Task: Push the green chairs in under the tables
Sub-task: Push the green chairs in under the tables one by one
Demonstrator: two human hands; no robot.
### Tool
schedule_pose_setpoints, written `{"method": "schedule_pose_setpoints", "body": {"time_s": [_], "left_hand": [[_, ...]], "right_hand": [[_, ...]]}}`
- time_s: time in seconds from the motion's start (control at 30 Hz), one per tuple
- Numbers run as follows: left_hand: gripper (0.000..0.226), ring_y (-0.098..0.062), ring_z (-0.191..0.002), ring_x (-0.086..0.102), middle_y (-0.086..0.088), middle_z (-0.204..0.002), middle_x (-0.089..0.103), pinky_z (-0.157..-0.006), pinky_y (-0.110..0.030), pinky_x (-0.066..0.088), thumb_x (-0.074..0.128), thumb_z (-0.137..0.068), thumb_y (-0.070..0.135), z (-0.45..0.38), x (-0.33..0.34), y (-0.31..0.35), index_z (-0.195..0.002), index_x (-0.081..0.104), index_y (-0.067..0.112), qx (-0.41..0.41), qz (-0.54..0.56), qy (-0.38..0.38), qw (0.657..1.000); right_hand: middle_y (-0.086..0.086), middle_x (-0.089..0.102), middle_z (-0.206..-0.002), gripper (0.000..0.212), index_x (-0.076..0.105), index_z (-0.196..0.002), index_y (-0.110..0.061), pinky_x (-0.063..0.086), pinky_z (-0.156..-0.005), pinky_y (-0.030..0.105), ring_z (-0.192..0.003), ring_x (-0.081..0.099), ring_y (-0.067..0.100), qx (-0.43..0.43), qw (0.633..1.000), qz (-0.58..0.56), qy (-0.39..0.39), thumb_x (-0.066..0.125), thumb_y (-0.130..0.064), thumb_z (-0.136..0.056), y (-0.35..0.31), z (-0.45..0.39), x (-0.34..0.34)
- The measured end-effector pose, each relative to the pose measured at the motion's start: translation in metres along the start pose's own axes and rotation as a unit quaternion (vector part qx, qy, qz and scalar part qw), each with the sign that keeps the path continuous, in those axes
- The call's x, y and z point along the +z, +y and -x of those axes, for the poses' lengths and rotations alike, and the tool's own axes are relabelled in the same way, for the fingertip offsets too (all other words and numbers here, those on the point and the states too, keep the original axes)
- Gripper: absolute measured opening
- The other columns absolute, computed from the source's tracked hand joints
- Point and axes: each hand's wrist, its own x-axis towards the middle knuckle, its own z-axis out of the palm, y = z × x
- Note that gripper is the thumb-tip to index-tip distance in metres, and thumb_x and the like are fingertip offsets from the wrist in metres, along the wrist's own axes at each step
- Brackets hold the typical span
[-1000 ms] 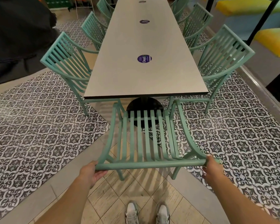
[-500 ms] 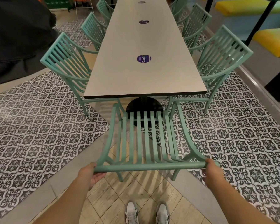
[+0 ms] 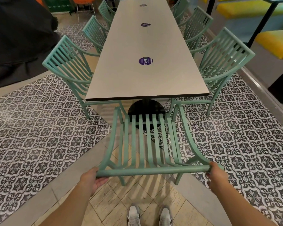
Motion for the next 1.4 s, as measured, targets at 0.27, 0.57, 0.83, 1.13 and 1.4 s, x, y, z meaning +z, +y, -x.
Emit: {"method": "schedule_pose_setpoints", "body": {"time_s": [0.27, 0.57, 0.83, 1.13, 1.4], "left_hand": [[0.037, -0.038, -0.089, 0.061, -0.024, -0.123, 0.056, -0.078, -0.050, 0.050, 0.053, -0.097, 0.022, -0.006, -0.007, 0.002, -0.127, 0.047, 0.003, 0.019, -0.132, 0.031, 0.991], [0.050, -0.026, -0.115, 0.056, -0.009, -0.132, 0.056, -0.095, -0.033, 0.043, 0.053, -0.092, 0.038, -0.008, -0.030, 0.069, -0.137, 0.050, 0.017, 0.282, -0.557, 0.072, 0.778], [0.037, -0.023, -0.112, 0.055, 0.001, -0.118, 0.057, -0.096, -0.040, 0.045, 0.045, -0.092, 0.044, -0.026, -0.121, 0.205, -0.119, 0.057, 0.021, 0.452, -0.706, 0.099, 0.535], [0.041, -0.023, -0.123, 0.050, -0.002, -0.134, 0.053, -0.104, -0.045, 0.042, 0.043, -0.096, 0.040, -0.073, -0.239, 0.359, -0.132, 0.049, 0.021, 0.416, -0.725, 0.134, 0.533], [0.047, -0.029, -0.137, 0.036, -0.009, -0.150, 0.036, -0.116, -0.050, 0.025, 0.044, -0.099, 0.033, -0.161, -0.254, 0.515, -0.143, 0.036, 0.019, 0.431, -0.769, 0.141, 0.450]], "right_hand": [[0.020, 0.053, -0.122, 0.078, 0.030, -0.142, -0.003, 0.047, -0.089, 0.045, -0.104, 0.056, 0.036, -0.149, 0.978, 0.129, 0.072, 0.063, -0.042, -0.084, -0.005, 0.011, -0.003], [0.009, 0.047, -0.142, 0.057, 0.042, -0.141, -0.013, 0.038, -0.106, 0.043, -0.127, 0.047, 0.026, -0.472, 0.724, 0.478, -0.157, 0.053, -0.043, -0.094, -0.036, 0.089, 0.121], [0.006, 0.041, -0.145, 0.059, 0.034, -0.145, -0.018, 0.034, -0.107, 0.037, -0.133, 0.037, 0.026, -0.617, 0.427, 0.602, -0.272, 0.048, -0.045, -0.093, -0.007, 0.249, 0.339], [0.007, 0.043, -0.146, 0.061, 0.033, -0.146, -0.021, 0.035, -0.108, 0.040, -0.130, 0.042, 0.029, -0.625, 0.402, 0.601, -0.294, 0.043, -0.051, -0.094, 0.046, 0.372, 0.555], [0.011, 0.047, -0.140, 0.058, 0.036, -0.141, -0.017, 0.043, -0.101, 0.045, -0.126, 0.046, 0.031, -0.633, 0.437, 0.578, -0.273, 0.044, -0.049, -0.094, 0.020, 0.401, 0.761]]}}
